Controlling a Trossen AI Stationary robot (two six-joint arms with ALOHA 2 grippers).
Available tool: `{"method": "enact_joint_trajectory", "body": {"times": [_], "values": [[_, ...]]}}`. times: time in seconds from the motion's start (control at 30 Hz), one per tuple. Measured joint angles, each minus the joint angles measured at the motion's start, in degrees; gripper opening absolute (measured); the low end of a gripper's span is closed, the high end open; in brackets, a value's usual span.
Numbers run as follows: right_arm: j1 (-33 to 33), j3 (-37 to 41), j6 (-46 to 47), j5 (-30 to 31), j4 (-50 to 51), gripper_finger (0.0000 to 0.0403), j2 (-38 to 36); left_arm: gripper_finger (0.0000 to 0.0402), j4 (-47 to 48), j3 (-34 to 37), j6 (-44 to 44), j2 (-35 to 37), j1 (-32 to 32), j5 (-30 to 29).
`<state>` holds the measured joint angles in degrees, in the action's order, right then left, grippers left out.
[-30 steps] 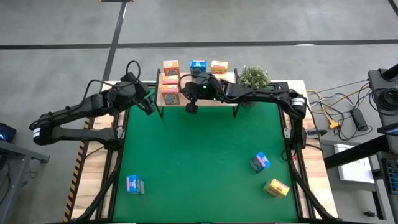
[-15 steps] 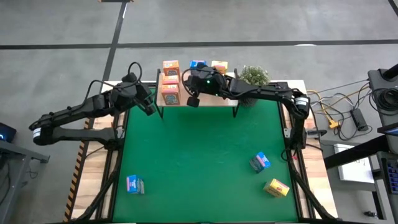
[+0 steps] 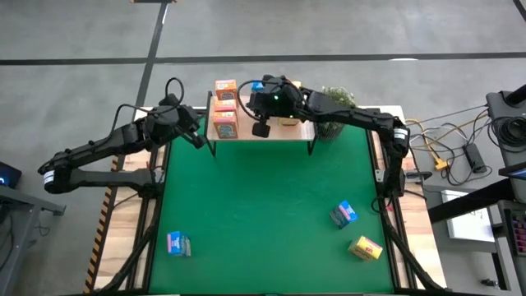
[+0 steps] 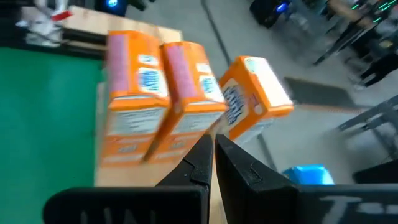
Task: Stack cereal on shelf
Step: Put the right blue cereal box on the shelf
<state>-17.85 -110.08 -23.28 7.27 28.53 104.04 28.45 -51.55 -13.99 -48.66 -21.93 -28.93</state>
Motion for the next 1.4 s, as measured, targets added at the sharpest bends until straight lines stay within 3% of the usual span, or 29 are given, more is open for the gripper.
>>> {"method": "enact_joint_trajectory", "body": {"times": [0.3,0.6,0.77,1.03,1.4], "values": [[2.3,-15.7,13.6,-12.7,32.8,0.0009,0.0,0.0002,0.3,0.0,6.3,0.0,3.4,4.4],[5.5,-24.9,32.2,-13.7,62.0,0.0009,-1.0,0.0,-1.4,0.0,11.9,0.3,14.6,4.4],[10.3,-21.3,38.7,-16.7,60.7,0.0009,-4.3,0.0,-3.5,0.0,13.8,0.0,21.6,4.5],[21.3,-8.3,48.1,-14.2,61.0,0.0009,-9.8,0.0,-6.1,0.0,15.4,-0.9,31.2,4.4],[32.7,15.9,70.8,-11.7,54.4,0.0009,-18.6,0.0,-7.4,0.0,15.6,-1.2,35.3,4.4]]}}
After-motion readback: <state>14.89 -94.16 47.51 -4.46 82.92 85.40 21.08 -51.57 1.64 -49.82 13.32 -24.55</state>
